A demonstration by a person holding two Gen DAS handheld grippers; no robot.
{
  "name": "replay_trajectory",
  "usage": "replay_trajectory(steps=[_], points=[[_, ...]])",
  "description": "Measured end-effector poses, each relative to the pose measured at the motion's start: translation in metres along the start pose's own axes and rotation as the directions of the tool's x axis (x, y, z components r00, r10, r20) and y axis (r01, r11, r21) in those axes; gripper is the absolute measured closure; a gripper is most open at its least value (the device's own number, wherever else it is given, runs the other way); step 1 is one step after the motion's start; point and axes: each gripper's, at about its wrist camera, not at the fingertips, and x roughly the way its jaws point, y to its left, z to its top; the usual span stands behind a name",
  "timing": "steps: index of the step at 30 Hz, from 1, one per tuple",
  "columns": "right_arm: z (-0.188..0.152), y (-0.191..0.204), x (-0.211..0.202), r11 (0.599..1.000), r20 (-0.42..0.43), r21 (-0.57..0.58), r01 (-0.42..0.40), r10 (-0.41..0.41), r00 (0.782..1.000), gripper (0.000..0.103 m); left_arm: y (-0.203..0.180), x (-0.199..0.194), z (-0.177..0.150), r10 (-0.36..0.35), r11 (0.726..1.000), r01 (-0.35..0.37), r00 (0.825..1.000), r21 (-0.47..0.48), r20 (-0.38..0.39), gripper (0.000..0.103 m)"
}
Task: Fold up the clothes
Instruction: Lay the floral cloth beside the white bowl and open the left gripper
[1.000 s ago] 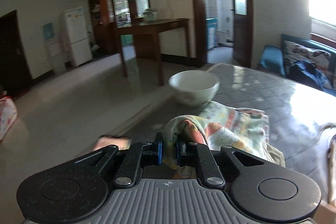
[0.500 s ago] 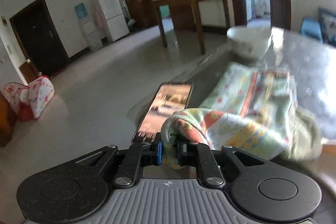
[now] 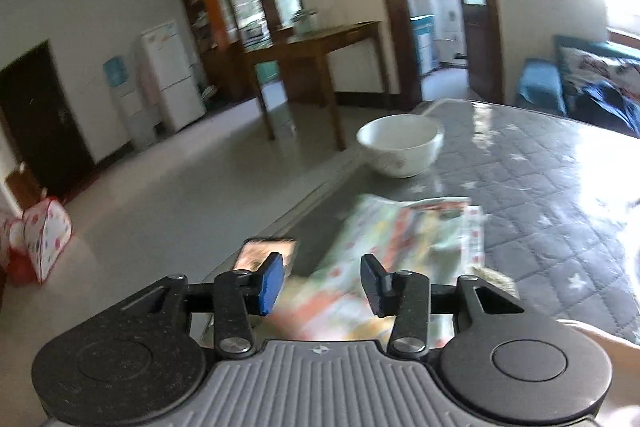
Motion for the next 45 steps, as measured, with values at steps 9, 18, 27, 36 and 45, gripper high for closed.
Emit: replay_trajectory(steps=[9, 18, 27, 36, 45], points=[[-0.001, -0.001, 0.0, 1.0, -0.003, 0.011, 0.016, -0.016, 1.0, 0.03, -0.073, 0.044, -0.011, -0.208, 0.957, 0.227, 0.971, 0.181, -0.12, 0.049], [0.0, -0.003, 0.0, 1.0, -0.006, 0.015, 0.027, -0.027, 1.0, 0.029, -0.06, 0.08, -0.014, -0.117, 0.979, 0.132, 0.988, 0.159, -0.1, 0.103], [0.005, 0.001, 0.005, 1.0, -0.007, -0.002, 0.014, -0.014, 1.0, 0.028, -0.02, 0.066, 0.001, -0.214, 0.972, 0.221, 0.973, 0.08, -0.087, 0.098], [0.004, 0.003, 0.004, 1.0, -0.011, -0.005, 0.02, -0.02, 1.0, 0.028, -0.071, 0.074, -0.012, -0.274, 0.937, 0.303, 0.946, 0.176, -0.173, 0.057], [0.002, 0.002, 0.004, 1.0, -0.012, 0.005, 0.029, -0.029, 1.0, 0.027, -0.082, 0.093, -0.017, -0.236, 0.941, 0.273, 0.953, 0.201, -0.187, 0.092]])
